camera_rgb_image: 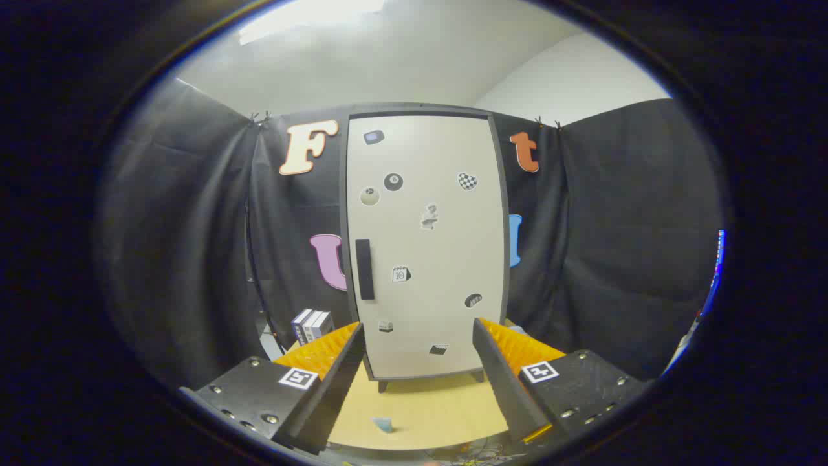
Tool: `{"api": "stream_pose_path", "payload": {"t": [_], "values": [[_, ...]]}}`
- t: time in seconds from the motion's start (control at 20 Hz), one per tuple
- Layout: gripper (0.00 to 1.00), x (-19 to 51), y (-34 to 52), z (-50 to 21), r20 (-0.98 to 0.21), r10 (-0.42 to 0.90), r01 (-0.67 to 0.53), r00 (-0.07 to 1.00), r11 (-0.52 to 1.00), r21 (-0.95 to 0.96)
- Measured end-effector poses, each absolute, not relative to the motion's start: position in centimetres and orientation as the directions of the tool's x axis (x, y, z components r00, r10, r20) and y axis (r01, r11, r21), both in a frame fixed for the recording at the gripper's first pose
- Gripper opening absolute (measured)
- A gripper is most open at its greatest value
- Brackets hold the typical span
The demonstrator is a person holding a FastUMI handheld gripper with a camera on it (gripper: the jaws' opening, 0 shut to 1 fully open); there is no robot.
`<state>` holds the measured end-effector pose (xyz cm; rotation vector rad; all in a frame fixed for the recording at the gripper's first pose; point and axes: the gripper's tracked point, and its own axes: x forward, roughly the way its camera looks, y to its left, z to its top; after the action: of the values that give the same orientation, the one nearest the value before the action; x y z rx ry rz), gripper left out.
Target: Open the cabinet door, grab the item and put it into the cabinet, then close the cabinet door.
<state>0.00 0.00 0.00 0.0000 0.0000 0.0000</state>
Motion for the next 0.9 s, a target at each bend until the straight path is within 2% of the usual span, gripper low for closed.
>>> {"api": "stream_pose_path", "payload": {"t": [0.9], "values": [[0.99,2.4,0.2,0.1,0.01,-0.008,0.008,1.0,0.999,-0.037]]}}
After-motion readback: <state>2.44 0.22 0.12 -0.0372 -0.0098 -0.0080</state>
